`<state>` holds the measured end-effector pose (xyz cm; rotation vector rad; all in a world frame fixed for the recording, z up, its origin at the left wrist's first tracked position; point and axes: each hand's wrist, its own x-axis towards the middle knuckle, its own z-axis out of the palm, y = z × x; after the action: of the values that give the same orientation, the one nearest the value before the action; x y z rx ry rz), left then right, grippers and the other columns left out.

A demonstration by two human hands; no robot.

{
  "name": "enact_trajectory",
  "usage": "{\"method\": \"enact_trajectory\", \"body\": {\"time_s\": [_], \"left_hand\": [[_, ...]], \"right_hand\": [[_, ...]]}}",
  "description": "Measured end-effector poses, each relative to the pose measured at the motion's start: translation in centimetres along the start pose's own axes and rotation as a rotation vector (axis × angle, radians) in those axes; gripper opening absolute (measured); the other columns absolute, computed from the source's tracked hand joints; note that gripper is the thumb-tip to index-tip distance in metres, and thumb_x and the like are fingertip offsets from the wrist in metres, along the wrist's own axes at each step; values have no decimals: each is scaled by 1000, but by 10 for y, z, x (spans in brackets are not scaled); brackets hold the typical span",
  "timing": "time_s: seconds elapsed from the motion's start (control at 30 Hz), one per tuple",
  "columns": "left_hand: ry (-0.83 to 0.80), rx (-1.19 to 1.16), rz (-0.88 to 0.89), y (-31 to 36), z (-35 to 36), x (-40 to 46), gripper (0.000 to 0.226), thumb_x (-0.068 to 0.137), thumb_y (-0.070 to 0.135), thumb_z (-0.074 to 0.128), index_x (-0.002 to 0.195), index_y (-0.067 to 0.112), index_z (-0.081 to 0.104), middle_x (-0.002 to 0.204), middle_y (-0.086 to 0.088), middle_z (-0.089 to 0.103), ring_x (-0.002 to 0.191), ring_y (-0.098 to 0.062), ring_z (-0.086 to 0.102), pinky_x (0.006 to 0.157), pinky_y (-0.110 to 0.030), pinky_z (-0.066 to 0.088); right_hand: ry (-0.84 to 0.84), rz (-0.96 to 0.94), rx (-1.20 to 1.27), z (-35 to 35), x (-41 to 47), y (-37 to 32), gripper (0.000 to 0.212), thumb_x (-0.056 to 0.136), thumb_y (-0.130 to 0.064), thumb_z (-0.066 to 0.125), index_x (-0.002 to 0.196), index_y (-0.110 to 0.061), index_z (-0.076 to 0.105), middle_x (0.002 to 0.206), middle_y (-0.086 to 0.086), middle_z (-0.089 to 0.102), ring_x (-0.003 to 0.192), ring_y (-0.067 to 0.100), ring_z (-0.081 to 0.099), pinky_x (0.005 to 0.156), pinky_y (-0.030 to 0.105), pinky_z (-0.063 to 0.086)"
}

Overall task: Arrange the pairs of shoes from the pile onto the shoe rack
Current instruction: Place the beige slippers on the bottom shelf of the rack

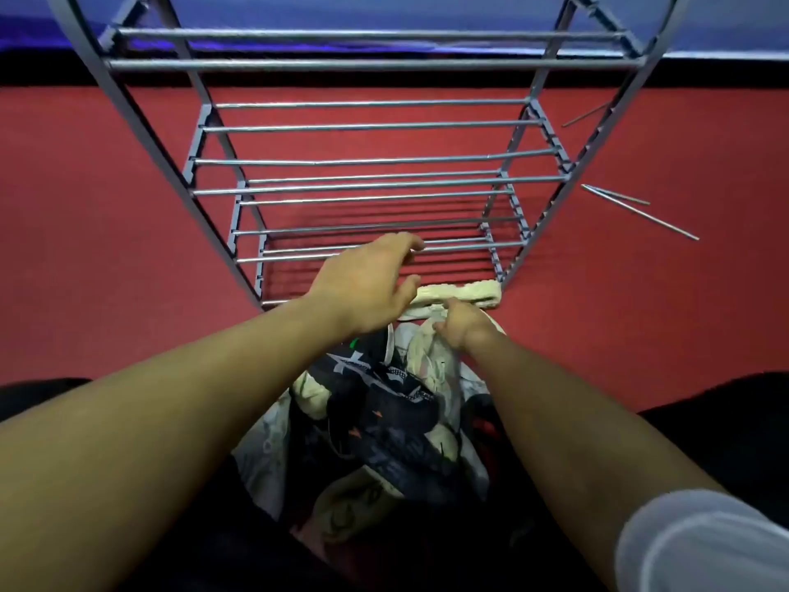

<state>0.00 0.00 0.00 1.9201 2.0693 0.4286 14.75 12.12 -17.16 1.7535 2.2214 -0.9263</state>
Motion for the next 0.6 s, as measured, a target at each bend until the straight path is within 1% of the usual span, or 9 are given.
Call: {"method": "enact_trajectory", "body": {"time_s": [0.07,0.13,0.2,0.27,0.43,0.47,0.5,0.57,0.6], "left_hand": [[-19,35,8,-3,4,7,47,94,43,48,138,30,38,138,10,54,117,-17,59,95,-42,50],[-34,81,-25,-7,9,8,46,94,44,46,137,31,38,137,11,54,118,-18,58,94,-41,49],[-33,114,-55,-9,12,8,44,95,45,46,136,32,38,135,12,55,118,-18,58,92,-41,48],[-25,124,-84,-9,13,9,43,94,43,46,135,32,40,135,12,56,118,-19,59,92,-41,47],[-58,142,-136,-4,12,-1,40,92,42,46,131,35,45,136,11,55,120,-21,57,96,-43,46],[-67,143,-148,-3,11,-5,40,93,42,47,131,35,45,136,12,55,120,-21,57,97,-43,46],[-71,135,-163,-2,10,-10,40,93,42,47,132,35,45,136,12,55,120,-21,57,98,-44,46],[-79,98,-181,-2,8,-20,40,93,41,48,132,35,46,136,12,56,119,-21,58,99,-44,46],[-87,81,-167,-1,6,-24,40,92,40,49,132,35,46,136,12,56,118,-21,59,99,-43,47]], "right_hand": [[-31,159,63,17,-1,18,63,92,-39,56,141,-4,40,138,16,53,123,34,54,93,36,46],[-137,247,155,37,-13,39,62,90,-41,61,135,-1,48,135,17,57,121,34,56,92,35,46],[-239,271,254,53,-21,51,55,88,-41,66,128,-3,59,126,14,64,114,32,61,92,34,47],[-229,277,304,55,-20,54,49,85,-40,70,119,-5,65,117,11,68,107,30,64,89,32,49],[-263,256,457,46,-19,45,23,83,-23,61,97,-5,61,98,17,67,84,31,67,79,47,58],[-299,249,458,42,-28,38,26,84,-25,63,102,-7,58,101,15,65,87,30,65,79,44,58],[-311,235,456,43,-34,33,37,84,-31,65,112,-9,54,108,12,62,95,28,62,80,39,54],[-301,215,388,46,-46,27,69,82,-41,70,136,-10,39,127,9,54,116,30,54,91,36,44],[-273,223,378,48,-50,27,82,79,-43,74,140,-9,32,131,9,51,121,31,52,95,37,43]]}}
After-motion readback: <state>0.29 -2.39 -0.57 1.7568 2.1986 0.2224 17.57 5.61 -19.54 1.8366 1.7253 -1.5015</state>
